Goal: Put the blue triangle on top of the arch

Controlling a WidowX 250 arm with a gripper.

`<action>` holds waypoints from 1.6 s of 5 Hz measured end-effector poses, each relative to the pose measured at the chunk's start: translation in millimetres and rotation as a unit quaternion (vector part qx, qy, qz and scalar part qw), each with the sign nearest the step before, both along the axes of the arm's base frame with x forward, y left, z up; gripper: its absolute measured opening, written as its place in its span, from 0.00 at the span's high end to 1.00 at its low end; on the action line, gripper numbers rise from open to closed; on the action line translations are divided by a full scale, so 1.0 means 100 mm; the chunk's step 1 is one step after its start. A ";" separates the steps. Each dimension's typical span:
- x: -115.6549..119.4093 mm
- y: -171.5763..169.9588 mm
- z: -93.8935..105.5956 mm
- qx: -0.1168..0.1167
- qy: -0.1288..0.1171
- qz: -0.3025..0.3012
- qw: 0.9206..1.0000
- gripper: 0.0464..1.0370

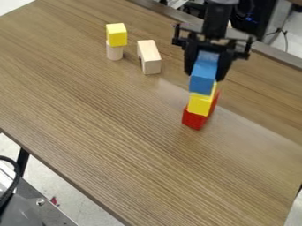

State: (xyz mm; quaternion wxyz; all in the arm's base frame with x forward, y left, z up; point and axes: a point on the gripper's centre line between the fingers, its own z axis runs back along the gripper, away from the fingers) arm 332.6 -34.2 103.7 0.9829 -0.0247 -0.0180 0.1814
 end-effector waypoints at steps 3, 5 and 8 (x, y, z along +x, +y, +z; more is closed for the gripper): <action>0.20 0.73 0.03 -0.007 -0.014 0.120 0.993 0.44; 0.48 1.06 -0.33 0.016 0.024 0.189 0.981 0.44; 0.70 1.29 -0.38 0.008 0.027 0.217 0.976 0.44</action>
